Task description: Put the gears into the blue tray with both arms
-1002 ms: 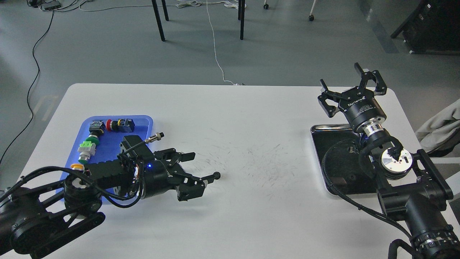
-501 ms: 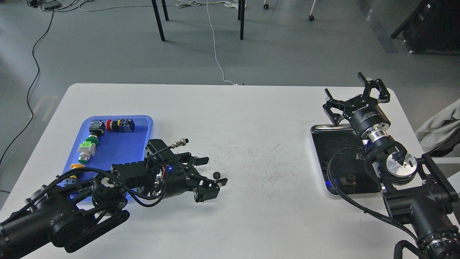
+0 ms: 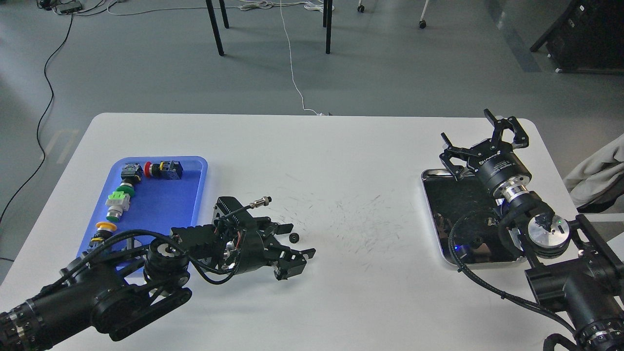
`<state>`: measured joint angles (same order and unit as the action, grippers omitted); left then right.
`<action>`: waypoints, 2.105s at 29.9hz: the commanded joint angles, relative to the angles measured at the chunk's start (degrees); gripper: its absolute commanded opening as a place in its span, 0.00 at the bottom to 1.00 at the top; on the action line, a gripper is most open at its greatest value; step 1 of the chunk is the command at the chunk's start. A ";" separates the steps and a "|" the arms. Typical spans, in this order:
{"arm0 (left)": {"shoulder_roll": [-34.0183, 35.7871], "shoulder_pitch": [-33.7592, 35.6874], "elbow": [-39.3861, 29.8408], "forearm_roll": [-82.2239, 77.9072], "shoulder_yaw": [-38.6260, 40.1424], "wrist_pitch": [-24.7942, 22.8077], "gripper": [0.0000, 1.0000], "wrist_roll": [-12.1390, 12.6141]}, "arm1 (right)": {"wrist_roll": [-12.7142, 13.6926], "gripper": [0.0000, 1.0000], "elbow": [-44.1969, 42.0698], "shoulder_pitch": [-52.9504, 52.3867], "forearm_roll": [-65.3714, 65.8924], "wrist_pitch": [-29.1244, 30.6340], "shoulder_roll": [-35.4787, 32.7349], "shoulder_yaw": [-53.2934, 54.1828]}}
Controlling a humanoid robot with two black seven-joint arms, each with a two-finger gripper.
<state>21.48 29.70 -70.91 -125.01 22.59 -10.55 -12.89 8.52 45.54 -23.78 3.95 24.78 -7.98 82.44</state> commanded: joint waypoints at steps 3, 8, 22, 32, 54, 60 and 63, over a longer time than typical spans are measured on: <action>0.05 0.01 0.95 0.01 0.00 -0.08 0.73 1.02 | -0.08 0.97 0.16 0.05 -0.08 0.09 -0.02 0.00; -0.03 -0.08 1.39 0.01 0.00 -0.17 0.67 1.98 | -0.08 0.97 0.34 0.05 -0.08 0.44 -0.02 0.00; 0.23 -0.43 1.39 0.01 -0.09 -0.26 0.09 2.78 | -0.17 0.97 0.43 -0.31 -0.08 0.44 -0.02 0.00; 0.75 0.36 0.78 0.01 0.18 0.18 0.04 2.95 | -0.17 0.97 0.43 -0.57 -0.08 0.44 -0.02 0.00; 31.17 6.78 -1.71 12.76 1.85 12.65 0.03 2.78 | -0.17 0.97 0.78 -1.80 -0.08 -0.26 0.07 -0.18; 29.94 2.82 3.93 13.74 1.76 16.00 0.04 2.60 | -0.17 0.97 0.78 -2.15 0.01 -0.35 0.07 -0.26; 28.62 0.71 4.20 13.74 1.85 16.00 0.04 2.60 | -0.17 0.97 0.87 -2.24 -0.08 -0.44 0.07 -0.53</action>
<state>51.16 32.27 -67.14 -111.31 24.35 5.33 -10.34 8.35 46.32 -25.91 3.87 24.42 -7.90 82.18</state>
